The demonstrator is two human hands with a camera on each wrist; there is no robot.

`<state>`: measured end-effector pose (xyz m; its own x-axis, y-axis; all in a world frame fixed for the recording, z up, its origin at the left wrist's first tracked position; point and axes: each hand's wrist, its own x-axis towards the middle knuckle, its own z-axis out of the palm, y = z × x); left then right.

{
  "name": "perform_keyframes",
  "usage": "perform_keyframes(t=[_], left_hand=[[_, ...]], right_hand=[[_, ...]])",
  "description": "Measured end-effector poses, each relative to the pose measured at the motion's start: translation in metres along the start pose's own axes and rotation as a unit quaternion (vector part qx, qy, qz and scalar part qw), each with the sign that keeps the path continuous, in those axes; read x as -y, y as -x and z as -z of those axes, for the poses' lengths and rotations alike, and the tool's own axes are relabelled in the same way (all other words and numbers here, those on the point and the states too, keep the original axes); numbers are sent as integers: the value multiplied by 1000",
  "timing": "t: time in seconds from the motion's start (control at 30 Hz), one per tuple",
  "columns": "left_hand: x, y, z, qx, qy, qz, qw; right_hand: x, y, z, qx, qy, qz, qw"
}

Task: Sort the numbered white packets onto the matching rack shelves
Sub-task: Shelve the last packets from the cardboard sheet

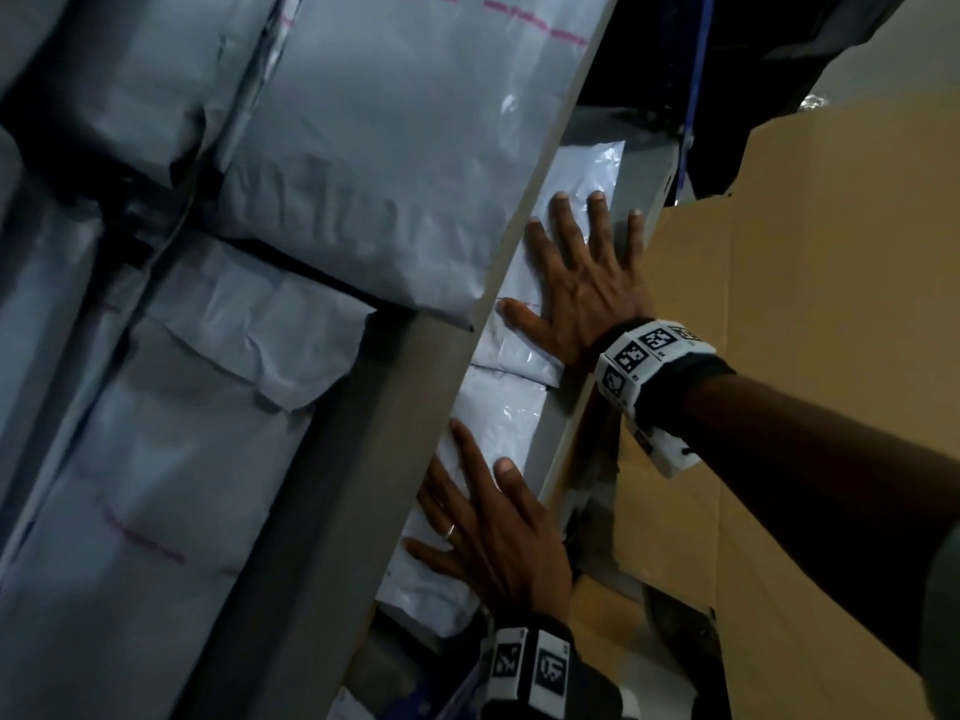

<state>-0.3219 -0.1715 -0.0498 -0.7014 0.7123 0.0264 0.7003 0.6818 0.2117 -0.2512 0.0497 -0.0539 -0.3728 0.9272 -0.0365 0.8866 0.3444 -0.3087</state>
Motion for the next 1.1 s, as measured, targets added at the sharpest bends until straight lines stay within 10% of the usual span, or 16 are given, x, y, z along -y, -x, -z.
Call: perform_keyframes(t=[0.8,1.1], left_hand=[[-1,-7,-8,0,-17,-6,1000],[-24,-17,27,-46,28,-37,998]], right_hand=[[3,-2,7,38,-16,-10,999],[-1,61,50,-136,-168,-74,973]])
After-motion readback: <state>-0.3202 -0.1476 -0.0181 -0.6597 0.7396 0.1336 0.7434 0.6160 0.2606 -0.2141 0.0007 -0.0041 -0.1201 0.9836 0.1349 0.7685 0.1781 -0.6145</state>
